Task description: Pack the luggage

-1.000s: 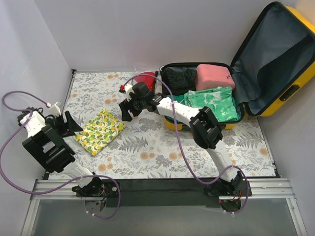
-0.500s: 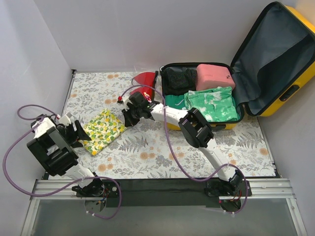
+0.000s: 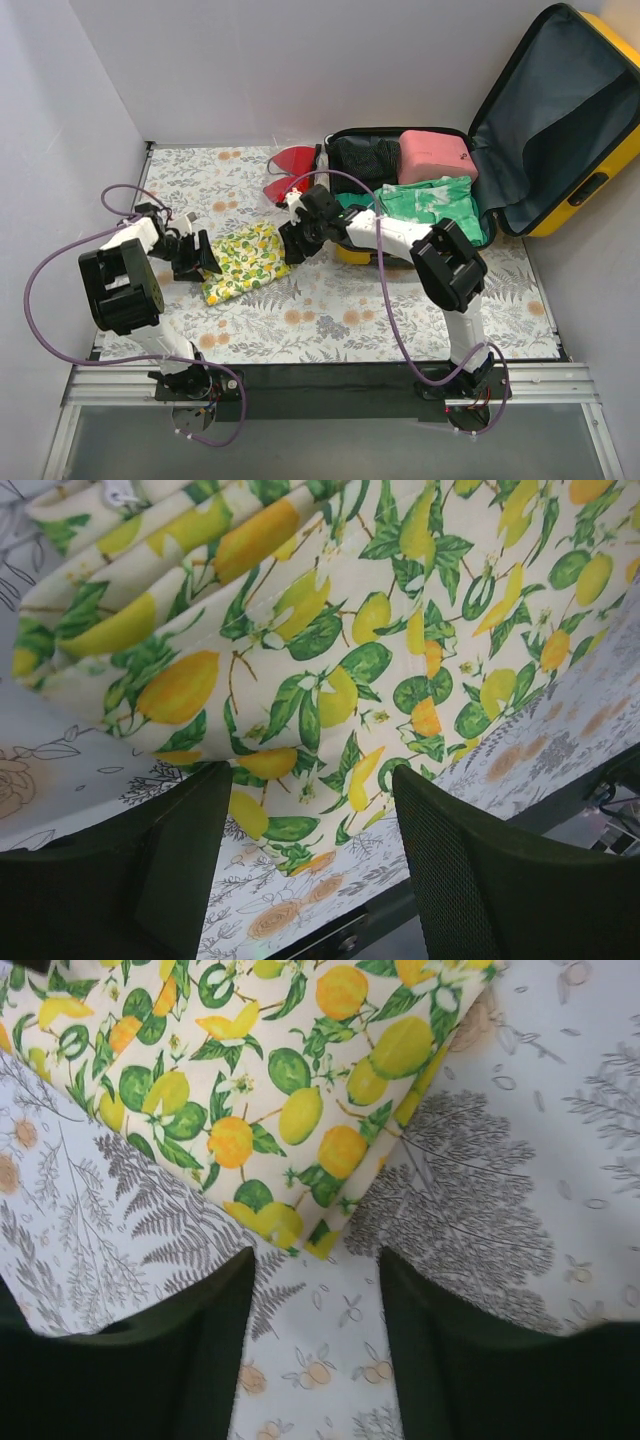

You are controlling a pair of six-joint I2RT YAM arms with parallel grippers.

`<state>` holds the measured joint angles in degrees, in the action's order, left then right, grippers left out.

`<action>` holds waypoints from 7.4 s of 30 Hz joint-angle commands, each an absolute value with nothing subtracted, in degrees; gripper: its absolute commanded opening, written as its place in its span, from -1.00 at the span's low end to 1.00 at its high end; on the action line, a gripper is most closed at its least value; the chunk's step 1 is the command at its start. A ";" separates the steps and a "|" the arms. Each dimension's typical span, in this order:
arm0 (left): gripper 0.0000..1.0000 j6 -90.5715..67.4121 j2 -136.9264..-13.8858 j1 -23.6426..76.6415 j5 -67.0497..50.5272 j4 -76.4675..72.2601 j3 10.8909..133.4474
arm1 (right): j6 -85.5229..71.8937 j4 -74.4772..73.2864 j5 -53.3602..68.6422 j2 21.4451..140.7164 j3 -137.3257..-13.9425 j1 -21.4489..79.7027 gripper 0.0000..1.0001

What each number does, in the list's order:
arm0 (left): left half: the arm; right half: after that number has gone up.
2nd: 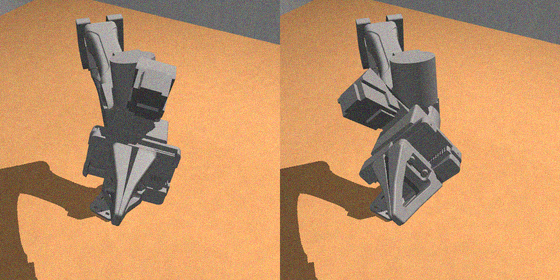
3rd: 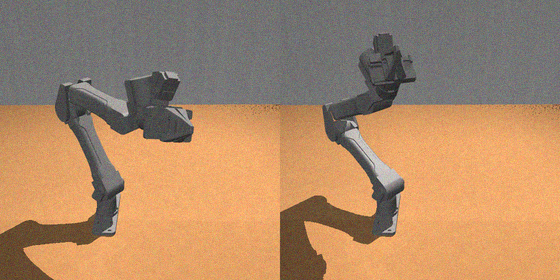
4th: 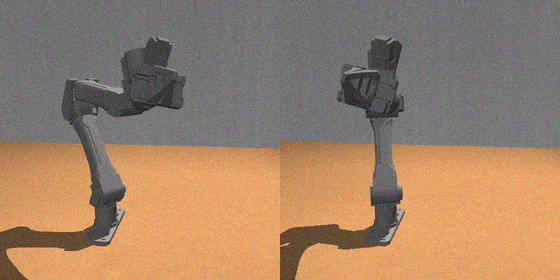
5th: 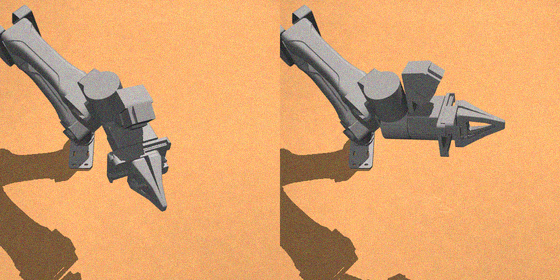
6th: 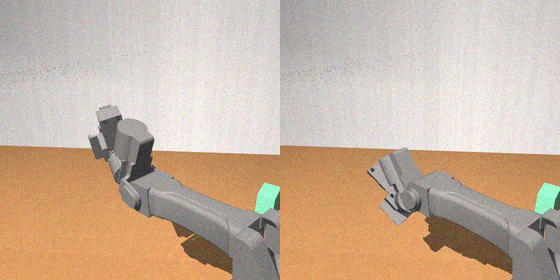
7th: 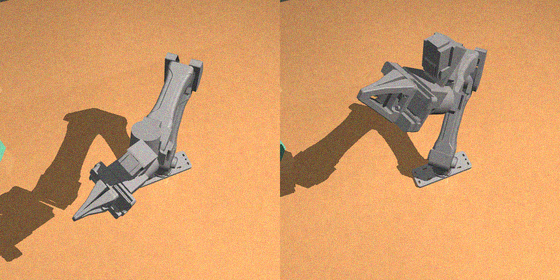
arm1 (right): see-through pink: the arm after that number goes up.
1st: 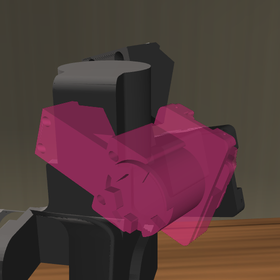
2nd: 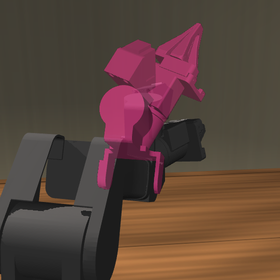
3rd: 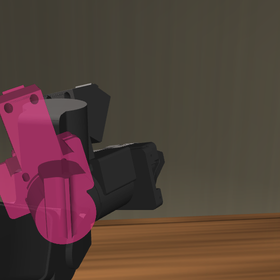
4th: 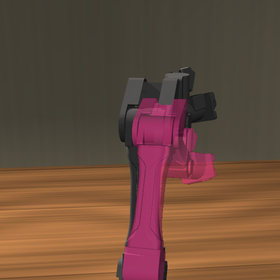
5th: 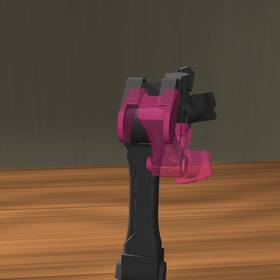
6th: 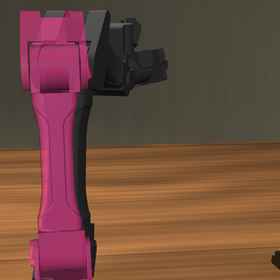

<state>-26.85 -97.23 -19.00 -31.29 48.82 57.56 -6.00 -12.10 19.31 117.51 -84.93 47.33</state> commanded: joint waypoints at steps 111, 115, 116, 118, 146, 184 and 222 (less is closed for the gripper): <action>0.29 -51.34 -115.20 18.02 -23.40 26.99 104.76 | 5.53 -18.37 11.69 80.69 -69.60 6.68 0.61; 0.36 -46.15 -123.10 17.14 -18.73 28.29 107.57 | 6.41 -18.81 11.87 79.37 -71.36 6.68 0.62; 0.37 -45.36 -124.61 17.14 -17.24 28.65 108.36 | 6.42 -18.81 11.87 79.19 -71.63 6.68 0.62; 0.37 -44.65 -127.60 17.14 -15.92 28.57 110.30 | 6.68 -18.81 12.13 78.23 -71.89 6.77 0.62; -1.00 -33.67 -113.49 15.82 -20.02 25.58 111.18 | 6.85 -20.48 14.76 71.46 -73.74 2.20 0.64; -0.94 0.98 -118.74 39.46 -36.05 12.66 103.89 | 21.18 -38.85 37.89 72.95 -75.26 -13.01 0.91; 0.19 -40.95 -82.11 31.65 -30.23 12.22 80.52 | 28.12 -38.23 8.73 72.85 -104.36 -8.09 0.86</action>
